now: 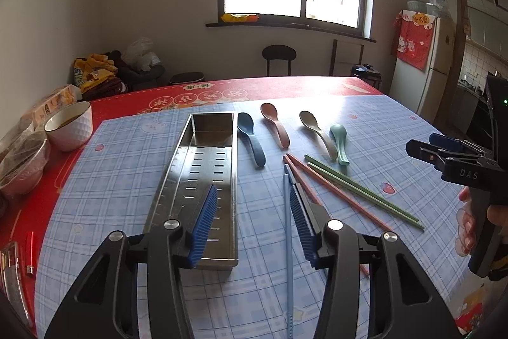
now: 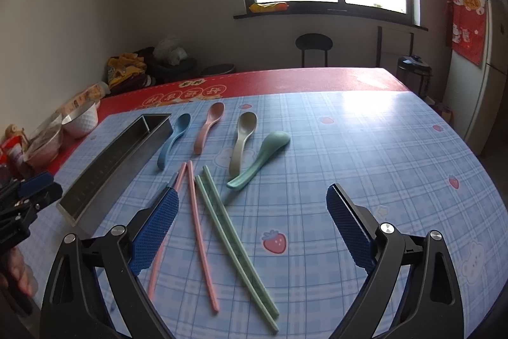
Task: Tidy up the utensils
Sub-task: 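Lower the left tool and close it on the blue chopsticks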
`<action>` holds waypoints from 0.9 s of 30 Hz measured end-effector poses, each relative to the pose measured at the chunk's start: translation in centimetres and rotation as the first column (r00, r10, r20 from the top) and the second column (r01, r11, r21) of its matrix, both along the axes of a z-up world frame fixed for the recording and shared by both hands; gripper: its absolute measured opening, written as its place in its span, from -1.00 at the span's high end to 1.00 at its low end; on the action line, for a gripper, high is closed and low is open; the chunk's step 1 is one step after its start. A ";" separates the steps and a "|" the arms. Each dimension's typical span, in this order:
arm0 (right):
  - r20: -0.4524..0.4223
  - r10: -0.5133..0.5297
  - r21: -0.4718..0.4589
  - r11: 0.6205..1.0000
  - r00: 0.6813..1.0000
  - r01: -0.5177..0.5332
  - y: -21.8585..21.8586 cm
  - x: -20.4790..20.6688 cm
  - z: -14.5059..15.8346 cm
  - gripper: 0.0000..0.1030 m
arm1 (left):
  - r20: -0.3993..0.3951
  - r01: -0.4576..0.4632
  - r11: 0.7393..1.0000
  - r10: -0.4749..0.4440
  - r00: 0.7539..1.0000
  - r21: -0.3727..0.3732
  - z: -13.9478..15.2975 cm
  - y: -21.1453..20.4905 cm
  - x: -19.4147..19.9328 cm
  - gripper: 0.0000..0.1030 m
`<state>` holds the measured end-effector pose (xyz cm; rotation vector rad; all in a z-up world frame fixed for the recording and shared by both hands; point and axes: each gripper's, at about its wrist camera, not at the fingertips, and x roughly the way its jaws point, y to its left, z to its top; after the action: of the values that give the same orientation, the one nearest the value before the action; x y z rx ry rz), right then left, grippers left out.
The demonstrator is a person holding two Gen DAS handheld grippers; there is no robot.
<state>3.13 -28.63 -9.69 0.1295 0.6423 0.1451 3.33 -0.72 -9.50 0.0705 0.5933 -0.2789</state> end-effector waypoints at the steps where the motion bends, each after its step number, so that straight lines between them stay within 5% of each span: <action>1: -0.005 0.007 0.013 1.000 1.000 -0.007 -0.2 0.2 -0.5 -0.77 | -0.018 0.028 1.000 -0.028 0.999 -0.010 -0.5 -0.4 0.2 0.18; 4: -0.020 -0.002 0.016 1.000 1.000 0.003 -0.7 0.7 -1.4 -0.77 | -0.077 0.073 0.997 -0.075 0.994 -0.026 -1.9 -1.8 1.0 0.22; 8: -0.008 -0.018 -0.009 1.000 1.000 0.018 -1.1 0.8 -2.1 -0.77 | -0.108 0.102 0.994 -0.097 0.989 0.042 -3.5 -3.9 2.1 0.33; 13: -0.019 -0.010 -0.003 1.000 1.000 0.010 -1.6 1.0 -2.9 -0.77 | -0.153 0.092 0.990 -0.074 0.985 0.111 -5.5 -5.2 3.6 0.65; 27: -0.042 -0.008 0.033 0.999 0.999 0.009 -2.4 1.4 -4.1 -0.77 | -0.244 0.089 0.981 -0.044 0.969 0.175 -7.8 -6.2 6.3 0.66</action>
<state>4.57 -31.04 -13.81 0.1676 0.6811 0.1450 9.66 -6.94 -17.34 0.2391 0.8573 -0.2997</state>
